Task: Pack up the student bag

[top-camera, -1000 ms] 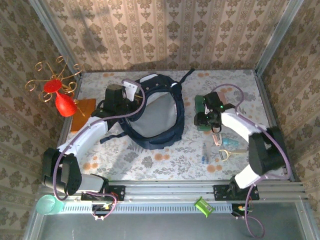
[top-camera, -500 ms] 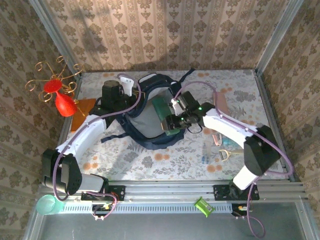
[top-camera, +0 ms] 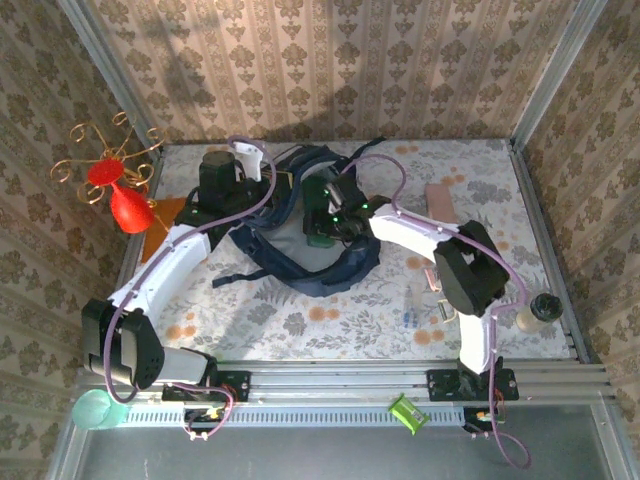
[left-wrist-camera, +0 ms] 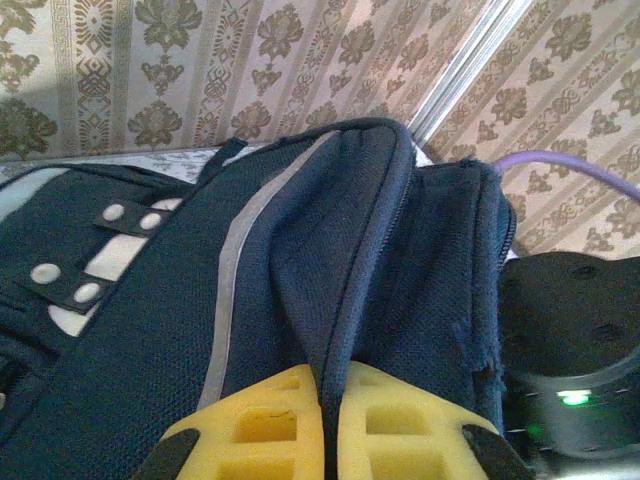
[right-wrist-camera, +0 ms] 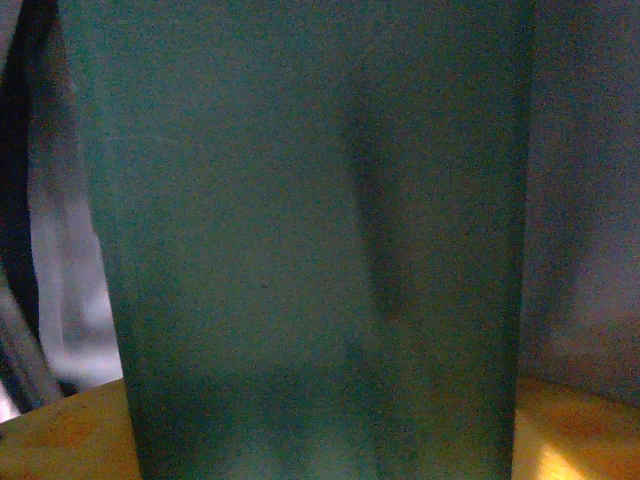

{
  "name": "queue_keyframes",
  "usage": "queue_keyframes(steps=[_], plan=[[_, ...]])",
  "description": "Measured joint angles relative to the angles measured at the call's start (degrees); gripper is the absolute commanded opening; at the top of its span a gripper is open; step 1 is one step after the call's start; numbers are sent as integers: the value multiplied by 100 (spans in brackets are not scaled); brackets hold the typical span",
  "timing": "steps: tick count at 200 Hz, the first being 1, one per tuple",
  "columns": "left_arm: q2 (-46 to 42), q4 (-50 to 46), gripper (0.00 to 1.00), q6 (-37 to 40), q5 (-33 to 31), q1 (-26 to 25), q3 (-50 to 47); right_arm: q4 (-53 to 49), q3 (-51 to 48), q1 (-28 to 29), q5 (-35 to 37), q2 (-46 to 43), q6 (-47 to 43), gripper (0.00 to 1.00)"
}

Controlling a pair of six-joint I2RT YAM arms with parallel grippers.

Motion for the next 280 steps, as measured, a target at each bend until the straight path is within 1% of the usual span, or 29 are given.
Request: queue_keyframes(steps=[14,30,44,64,75,101,115,130,152,168,185,204,215,228,246,280], plan=[[42,68,0,-144,33,0,17,190,269,68,258,284,223,75],[109,153,0,-280,59,0,28,575,317,140,437,411,415,80],[168,170,0,-367,63,0,28,1073,243,199,503,391,533,84],[186,170,0,-426,61,0,28,1740,-20,256,507,223,592,88],[186,195,0,-444,59,2,28,1978,-245,262,498,63,597,88],[186,205,0,-448,59,13,28,2319,-850,262,442,-442,463,83],[186,203,0,-446,59,48,28,2321,-1270,234,420,-828,286,83],[186,212,0,-446,63,116,22,2105,-1746,155,483,-1344,4,83],[179,302,0,-442,87,221,-101,1528,-2365,-216,811,-2225,-514,86],[168,350,0,-433,116,243,-234,994,-2599,-767,1161,-2767,-920,89],[168,452,0,-422,175,240,-356,542,-2594,-1429,1541,-2979,-1340,91],[168,487,0,-422,236,240,-402,66,-2424,-2146,1823,-2841,-1740,94],[168,518,0,-422,258,240,-402,-201,-2192,-2531,1974,-2551,-1952,95],[168,553,0,-422,271,243,-404,-435,-1860,-2835,2068,-2114,-2155,96],[168,577,0,-422,275,243,-433,-717,-1390,-3060,2114,-1482,-2387,97],[168,599,0,-422,280,240,-468,-1272,-533,-3265,2111,-411,-2723,97]])
